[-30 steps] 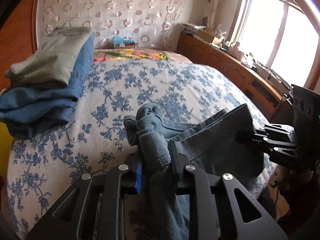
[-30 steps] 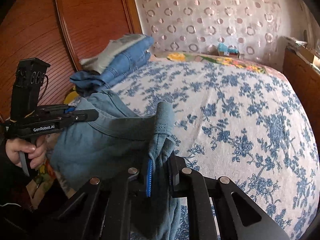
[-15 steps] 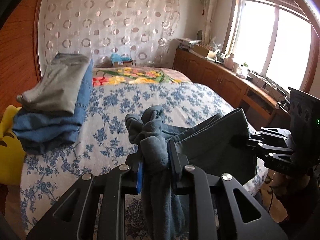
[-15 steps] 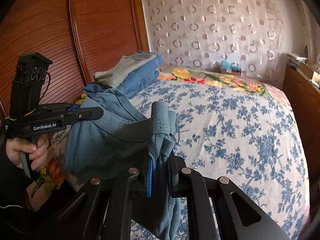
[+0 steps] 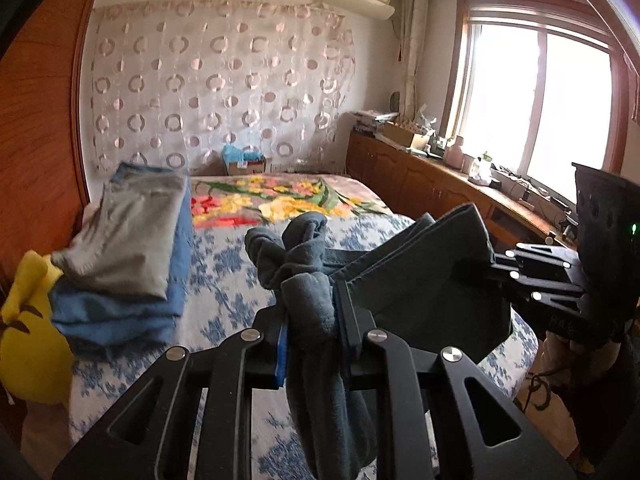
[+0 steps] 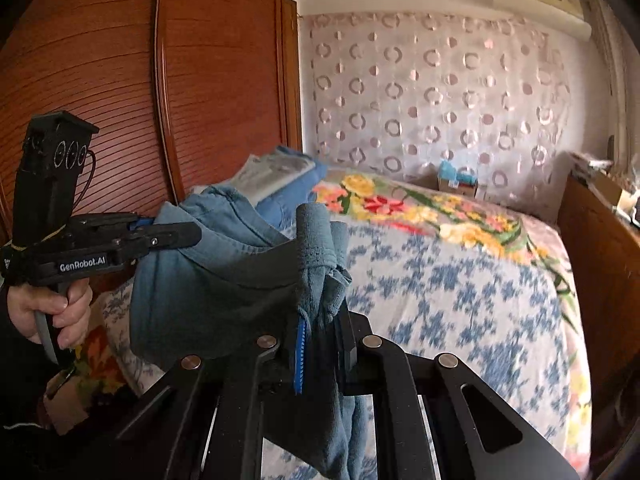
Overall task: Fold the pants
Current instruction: 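Lift the folded shorts off the bed with both grippers, then carry the held shorts with both grippers toward the stack of folded jeans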
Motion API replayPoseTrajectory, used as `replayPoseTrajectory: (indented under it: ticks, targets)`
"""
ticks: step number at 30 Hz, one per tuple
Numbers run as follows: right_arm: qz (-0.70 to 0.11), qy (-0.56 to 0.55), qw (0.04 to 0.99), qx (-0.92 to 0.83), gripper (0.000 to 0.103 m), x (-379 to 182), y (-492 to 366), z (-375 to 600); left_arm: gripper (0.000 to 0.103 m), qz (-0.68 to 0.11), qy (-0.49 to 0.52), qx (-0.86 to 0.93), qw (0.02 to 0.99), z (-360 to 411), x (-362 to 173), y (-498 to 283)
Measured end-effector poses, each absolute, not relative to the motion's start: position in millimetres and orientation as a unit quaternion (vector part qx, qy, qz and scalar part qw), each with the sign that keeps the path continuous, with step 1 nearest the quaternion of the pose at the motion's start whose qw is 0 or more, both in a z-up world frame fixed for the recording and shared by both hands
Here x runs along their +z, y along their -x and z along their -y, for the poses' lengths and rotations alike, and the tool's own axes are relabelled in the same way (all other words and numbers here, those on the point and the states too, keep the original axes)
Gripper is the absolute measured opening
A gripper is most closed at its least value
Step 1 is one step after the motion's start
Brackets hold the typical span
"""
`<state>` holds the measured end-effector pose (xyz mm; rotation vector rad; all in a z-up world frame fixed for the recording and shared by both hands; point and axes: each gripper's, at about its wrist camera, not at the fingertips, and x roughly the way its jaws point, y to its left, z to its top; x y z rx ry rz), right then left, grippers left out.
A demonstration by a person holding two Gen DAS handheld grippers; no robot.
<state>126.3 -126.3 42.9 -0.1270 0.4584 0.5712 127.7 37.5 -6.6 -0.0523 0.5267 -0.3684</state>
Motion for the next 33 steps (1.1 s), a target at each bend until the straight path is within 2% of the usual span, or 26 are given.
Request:
replayPoseTrajectory:
  ticks: [13, 33]
  targets:
    - [-0.172, 0.075, 0.934, 0.304, 0.011, 82.9, -159.6, 101.2, 0.02, -0.215, 0.015, -0.142, 0.966, -64.1, 44.3, -136.9]
    - [-0.145, 0.119, 0.922, 0.339, 0.01, 74.7, -241.3, 69.7, 0.02, -0.206, 0.024, -0.093, 0.974, -123.7, 39.2, -189.3]
